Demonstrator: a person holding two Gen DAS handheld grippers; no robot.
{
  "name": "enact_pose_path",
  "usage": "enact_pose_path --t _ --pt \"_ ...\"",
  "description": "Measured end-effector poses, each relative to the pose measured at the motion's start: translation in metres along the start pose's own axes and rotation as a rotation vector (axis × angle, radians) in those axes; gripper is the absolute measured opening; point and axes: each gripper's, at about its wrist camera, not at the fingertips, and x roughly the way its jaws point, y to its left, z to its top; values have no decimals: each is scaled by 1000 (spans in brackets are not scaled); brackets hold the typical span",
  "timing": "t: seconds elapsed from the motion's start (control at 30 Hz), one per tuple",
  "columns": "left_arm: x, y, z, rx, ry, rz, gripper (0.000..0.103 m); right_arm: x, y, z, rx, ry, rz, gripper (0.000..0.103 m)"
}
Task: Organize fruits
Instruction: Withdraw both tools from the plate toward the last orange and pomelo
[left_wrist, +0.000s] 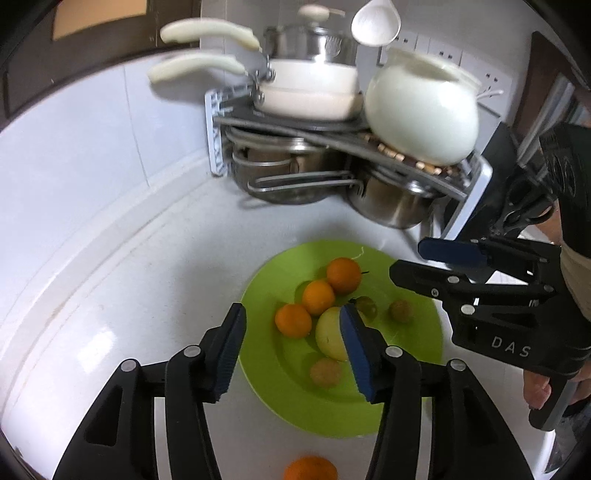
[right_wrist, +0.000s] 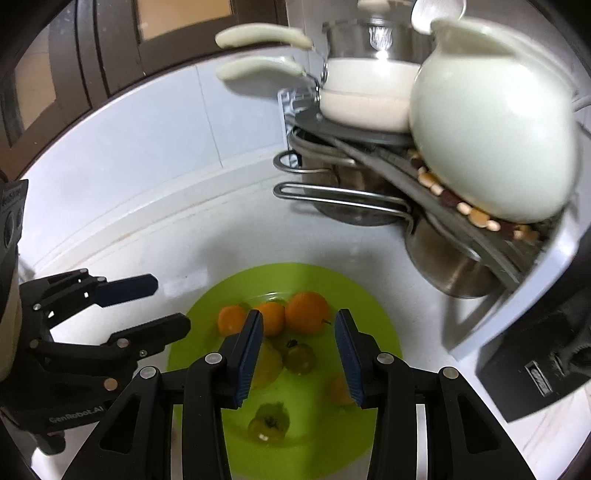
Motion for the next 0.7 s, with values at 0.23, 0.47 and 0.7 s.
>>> enact_pose_path --t 0.23,0.47,0.7 --pt "-41 -8 -9 1 -71 37 65 -38 10 -12 16 -53 -17 50" --pt "-76 -13 -32 -3 -126 78 71 -74 20 -35 23 -115 -65 59" --pt "-107 -17 -57 -26 -156 89 77 -106 32 -57 30 -160 -99 66"
